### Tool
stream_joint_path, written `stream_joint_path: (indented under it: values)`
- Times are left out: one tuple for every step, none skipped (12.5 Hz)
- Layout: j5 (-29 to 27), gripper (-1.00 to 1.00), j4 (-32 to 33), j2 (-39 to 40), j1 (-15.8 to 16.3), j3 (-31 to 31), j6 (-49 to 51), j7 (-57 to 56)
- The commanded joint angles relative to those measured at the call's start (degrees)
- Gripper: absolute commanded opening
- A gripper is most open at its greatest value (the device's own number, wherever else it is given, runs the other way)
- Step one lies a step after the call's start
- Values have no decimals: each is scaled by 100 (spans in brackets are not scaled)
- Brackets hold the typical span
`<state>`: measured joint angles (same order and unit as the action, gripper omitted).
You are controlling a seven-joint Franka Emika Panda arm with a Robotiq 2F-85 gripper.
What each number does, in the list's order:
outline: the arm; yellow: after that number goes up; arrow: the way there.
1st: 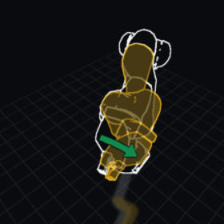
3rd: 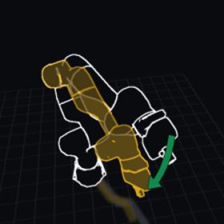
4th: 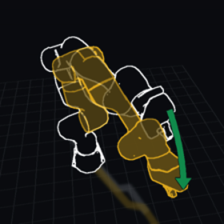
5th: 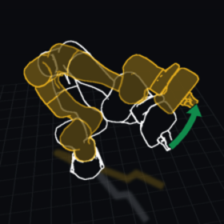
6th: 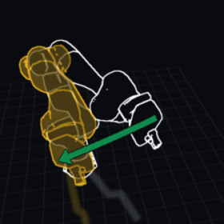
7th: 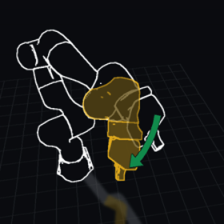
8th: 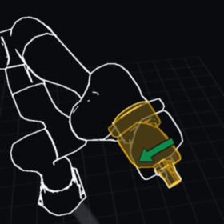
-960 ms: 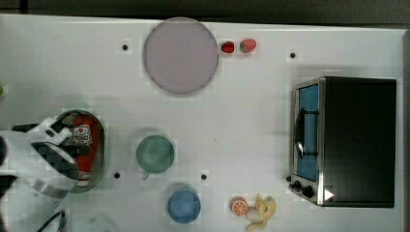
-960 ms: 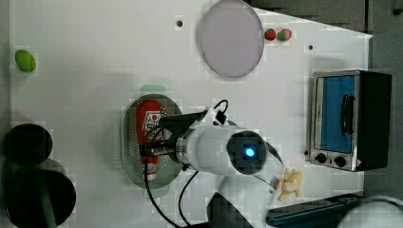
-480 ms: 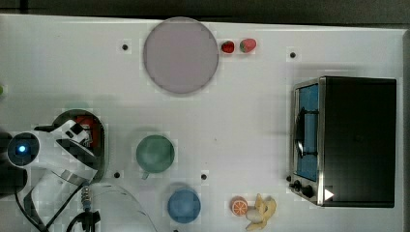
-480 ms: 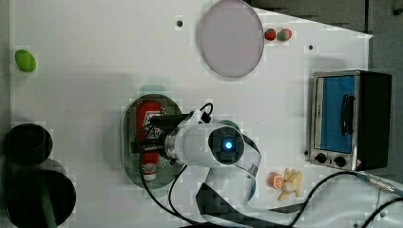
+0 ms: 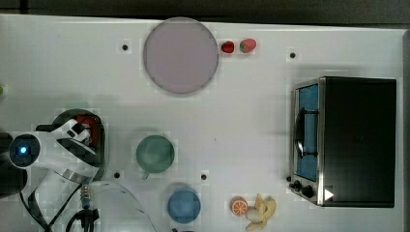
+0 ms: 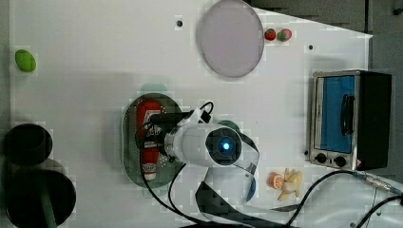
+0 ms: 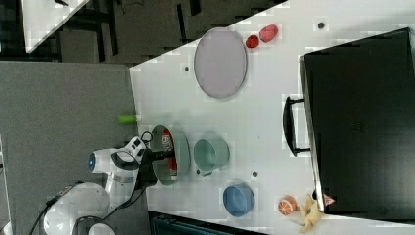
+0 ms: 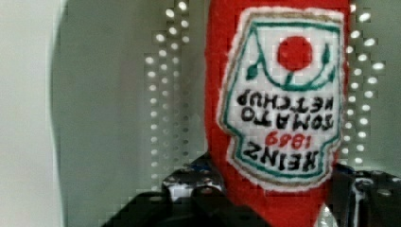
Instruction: Pick ketchup from strainer and place it on the table
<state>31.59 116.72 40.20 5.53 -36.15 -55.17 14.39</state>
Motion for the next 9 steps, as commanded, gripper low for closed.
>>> stream_joint_path:
  values:
    - [27, 21, -114, -364, -28, -90, 228, 350]
    - [-15, 21, -89, -574, -87, -186, 285, 350]
    - [-122, 21, -55, -829, -157, -305, 471, 350]
    - [-346, 21, -75, -1096, -230, -420, 594, 351]
    - [-675, 21, -108, -1373, -319, -524, 654, 351]
    - [-1059, 21, -120, -1648, -408, -645, 782, 351]
    - [-1441, 21, -151, -1899, -480, -746, 967, 345]
    - [-1704, 21, -204, -2125, -527, -796, 1246, 276]
    - [-1832, 21, -271, -2318, -564, -794, 1555, 187]
